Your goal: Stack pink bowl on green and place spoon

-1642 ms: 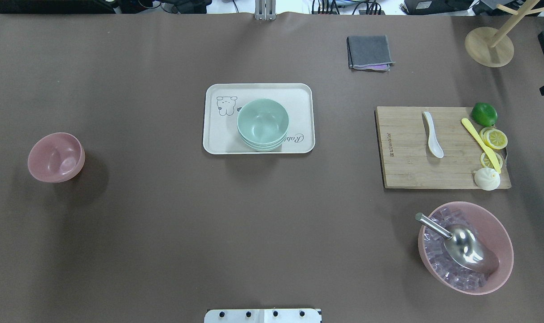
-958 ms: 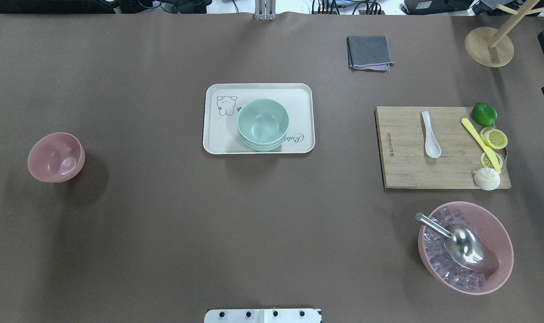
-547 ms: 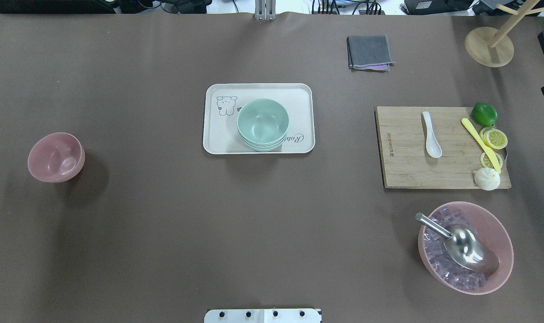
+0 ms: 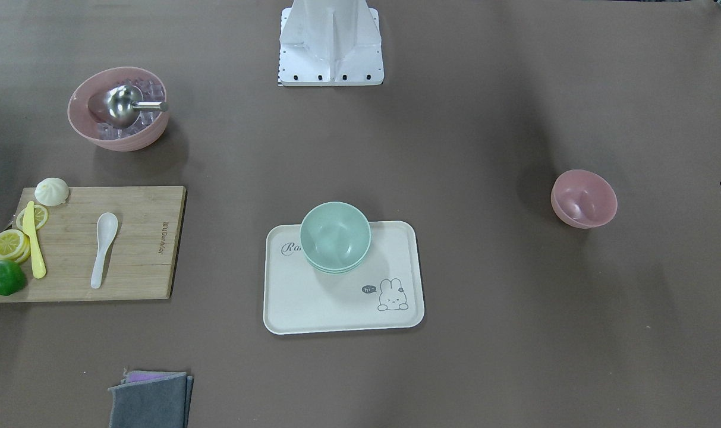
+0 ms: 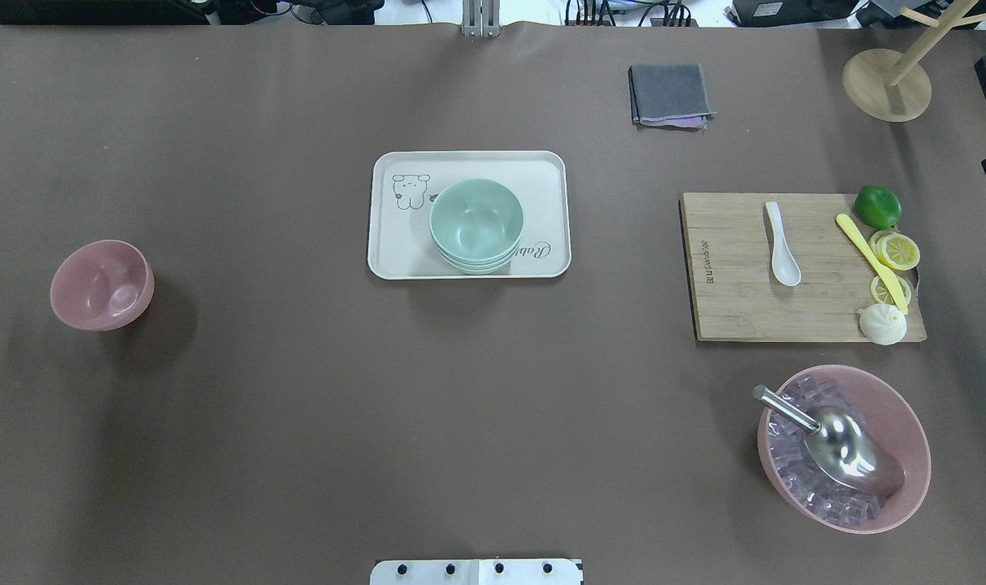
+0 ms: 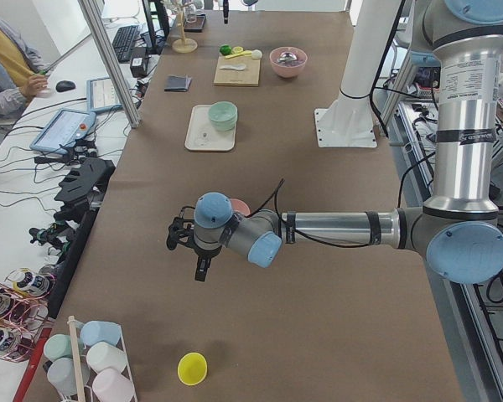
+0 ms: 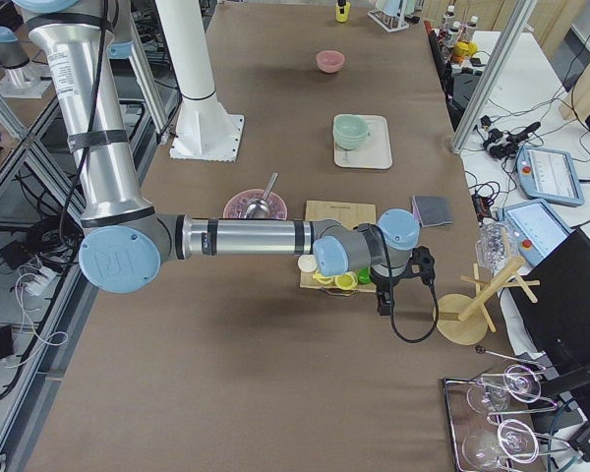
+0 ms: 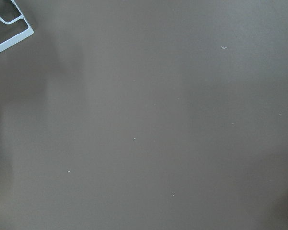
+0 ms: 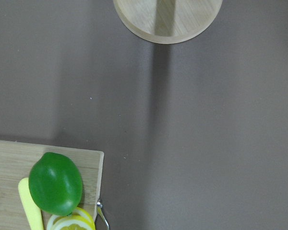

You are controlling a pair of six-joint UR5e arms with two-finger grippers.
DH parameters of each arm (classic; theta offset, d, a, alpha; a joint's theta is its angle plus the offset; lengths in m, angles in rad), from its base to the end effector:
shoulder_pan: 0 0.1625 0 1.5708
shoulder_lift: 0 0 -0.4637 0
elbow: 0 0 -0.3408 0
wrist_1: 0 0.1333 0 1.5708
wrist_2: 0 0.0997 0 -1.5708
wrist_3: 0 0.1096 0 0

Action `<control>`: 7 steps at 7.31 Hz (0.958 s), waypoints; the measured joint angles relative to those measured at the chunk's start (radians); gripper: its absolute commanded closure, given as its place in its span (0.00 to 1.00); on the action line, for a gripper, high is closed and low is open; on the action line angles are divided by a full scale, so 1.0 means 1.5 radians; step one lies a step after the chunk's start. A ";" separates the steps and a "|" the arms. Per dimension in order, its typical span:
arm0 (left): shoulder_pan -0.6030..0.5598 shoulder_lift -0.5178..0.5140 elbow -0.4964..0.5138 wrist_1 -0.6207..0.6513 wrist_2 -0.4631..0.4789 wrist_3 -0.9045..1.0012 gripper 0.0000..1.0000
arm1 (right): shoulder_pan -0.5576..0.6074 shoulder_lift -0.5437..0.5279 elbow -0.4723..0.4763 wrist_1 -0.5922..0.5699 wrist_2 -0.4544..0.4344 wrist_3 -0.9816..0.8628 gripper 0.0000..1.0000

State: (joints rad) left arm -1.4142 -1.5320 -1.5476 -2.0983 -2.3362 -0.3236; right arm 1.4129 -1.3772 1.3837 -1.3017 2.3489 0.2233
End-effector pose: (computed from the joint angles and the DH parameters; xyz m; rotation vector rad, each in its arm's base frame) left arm 0.0130 -0.4502 0.6728 0.2507 0.8337 0.0218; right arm -0.0304 -0.5492 0.6633 0.1103 -0.8083 -0.0455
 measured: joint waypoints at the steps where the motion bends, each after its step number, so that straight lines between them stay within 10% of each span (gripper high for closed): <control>1: 0.004 -0.001 0.000 0.000 0.000 -0.004 0.02 | 0.000 -0.001 0.000 0.001 0.000 0.001 0.00; 7: 0.013 -0.004 -0.004 -0.001 0.000 -0.033 0.02 | -0.008 -0.007 0.010 0.004 0.005 0.006 0.00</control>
State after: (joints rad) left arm -1.3945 -1.5384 -1.5541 -2.0997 -2.3366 -0.3726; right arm 1.4006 -1.3870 1.3980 -1.2956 2.3557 0.2317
